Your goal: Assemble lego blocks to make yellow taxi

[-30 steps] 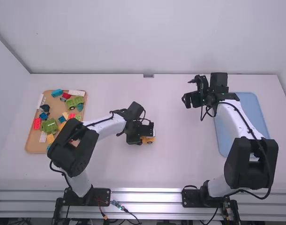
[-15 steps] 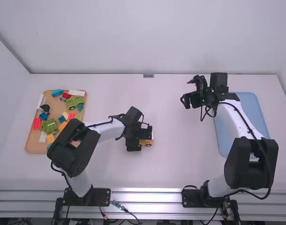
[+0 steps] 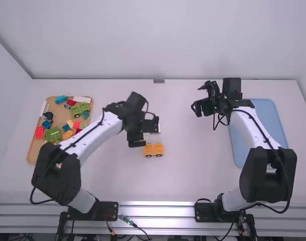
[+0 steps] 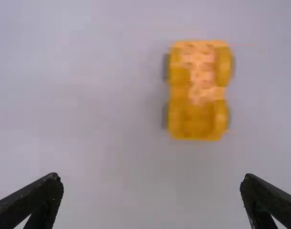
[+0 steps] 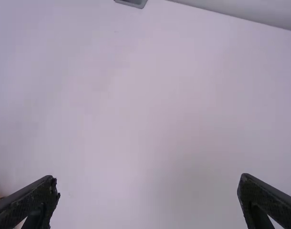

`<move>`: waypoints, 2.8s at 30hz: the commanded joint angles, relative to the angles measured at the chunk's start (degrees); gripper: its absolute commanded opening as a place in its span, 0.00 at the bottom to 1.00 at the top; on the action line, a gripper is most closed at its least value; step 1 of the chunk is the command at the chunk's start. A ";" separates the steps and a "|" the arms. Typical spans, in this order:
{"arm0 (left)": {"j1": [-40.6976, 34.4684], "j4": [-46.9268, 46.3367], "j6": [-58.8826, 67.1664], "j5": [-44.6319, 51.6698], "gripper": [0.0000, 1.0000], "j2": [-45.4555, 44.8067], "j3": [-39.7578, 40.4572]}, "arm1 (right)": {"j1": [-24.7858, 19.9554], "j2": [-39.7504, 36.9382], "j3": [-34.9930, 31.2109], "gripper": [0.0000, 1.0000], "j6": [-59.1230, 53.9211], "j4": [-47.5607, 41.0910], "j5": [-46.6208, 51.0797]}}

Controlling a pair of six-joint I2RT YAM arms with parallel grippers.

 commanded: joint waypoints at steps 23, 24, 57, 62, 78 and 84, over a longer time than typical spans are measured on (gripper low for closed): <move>60.15 12.96 -63.84 -0.90 0.99 -1.02 -10.56 | 0.57 -0.40 1.77 0.99 0.52 1.88 -0.37; 61.79 14.36 -63.80 -0.90 0.99 -1.02 -12.28 | 0.61 -0.40 1.77 0.99 0.55 2.08 -0.39; 68.98 6.27 -54.55 -8.09 0.74 19.99 -2.03 | 3.32 -0.40 1.77 0.99 0.09 3.85 -0.37; 68.81 6.75 -52.13 -8.39 0.67 19.97 -3.85 | 3.45 -0.40 1.77 0.99 0.09 4.90 -0.37; 68.85 7.41 -51.10 -8.11 0.36 19.97 -4.83 | 3.63 -0.40 1.77 0.99 0.11 4.72 -0.35; 68.87 6.62 -51.10 -4.59 0.28 19.97 -4.74 | 3.48 -0.40 1.77 0.99 0.11 4.72 -0.35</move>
